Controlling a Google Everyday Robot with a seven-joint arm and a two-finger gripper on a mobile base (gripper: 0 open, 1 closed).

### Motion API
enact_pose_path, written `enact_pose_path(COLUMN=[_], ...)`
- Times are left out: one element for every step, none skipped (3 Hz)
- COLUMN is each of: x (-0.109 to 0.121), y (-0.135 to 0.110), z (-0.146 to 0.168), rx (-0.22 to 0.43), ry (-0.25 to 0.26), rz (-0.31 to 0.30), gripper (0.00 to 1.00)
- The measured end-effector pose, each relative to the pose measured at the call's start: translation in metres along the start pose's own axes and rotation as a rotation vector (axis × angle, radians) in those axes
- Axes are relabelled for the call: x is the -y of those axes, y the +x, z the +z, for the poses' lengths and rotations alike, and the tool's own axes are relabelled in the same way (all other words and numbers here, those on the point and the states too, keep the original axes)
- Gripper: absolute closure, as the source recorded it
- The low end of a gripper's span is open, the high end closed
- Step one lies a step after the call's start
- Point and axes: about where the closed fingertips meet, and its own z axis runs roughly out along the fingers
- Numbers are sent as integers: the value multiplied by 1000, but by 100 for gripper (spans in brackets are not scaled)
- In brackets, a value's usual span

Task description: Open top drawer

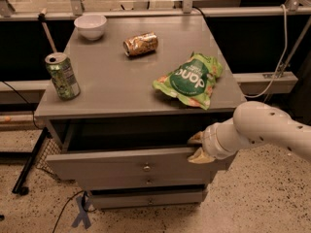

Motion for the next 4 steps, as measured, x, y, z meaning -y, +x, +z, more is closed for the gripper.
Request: enact_pose_path(x=[-19,-35,-34,-58], y=[-2,-5,-6,-9], z=[-2,-5,-7,-10], rx=[0,2,2,4], ry=[5,14,14,27], rz=[0,-1,-1,4], gripper=[100,100,100,100])
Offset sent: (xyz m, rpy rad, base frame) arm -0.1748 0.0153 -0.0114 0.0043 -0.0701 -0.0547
